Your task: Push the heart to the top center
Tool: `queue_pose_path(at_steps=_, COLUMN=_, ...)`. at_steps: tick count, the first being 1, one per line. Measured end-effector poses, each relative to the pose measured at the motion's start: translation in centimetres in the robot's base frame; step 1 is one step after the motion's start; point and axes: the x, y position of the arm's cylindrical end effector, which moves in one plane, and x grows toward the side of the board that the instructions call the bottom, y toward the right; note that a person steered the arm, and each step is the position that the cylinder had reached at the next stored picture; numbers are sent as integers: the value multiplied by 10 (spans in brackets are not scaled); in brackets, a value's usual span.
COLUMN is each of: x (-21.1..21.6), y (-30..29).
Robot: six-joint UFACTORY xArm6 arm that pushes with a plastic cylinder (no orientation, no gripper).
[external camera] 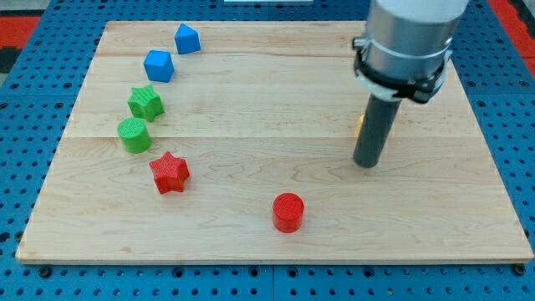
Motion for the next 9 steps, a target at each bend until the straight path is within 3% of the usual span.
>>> queue_pose_path(at_steps=2, x=-54, y=57)
queue_pose_path(at_steps=5, x=-127, y=-56)
queue_pose_path(at_steps=7, x=-201, y=-85)
queue_pose_path(at_steps=8, x=-189, y=-67)
queue_pose_path(at_steps=9, x=-185, y=30)
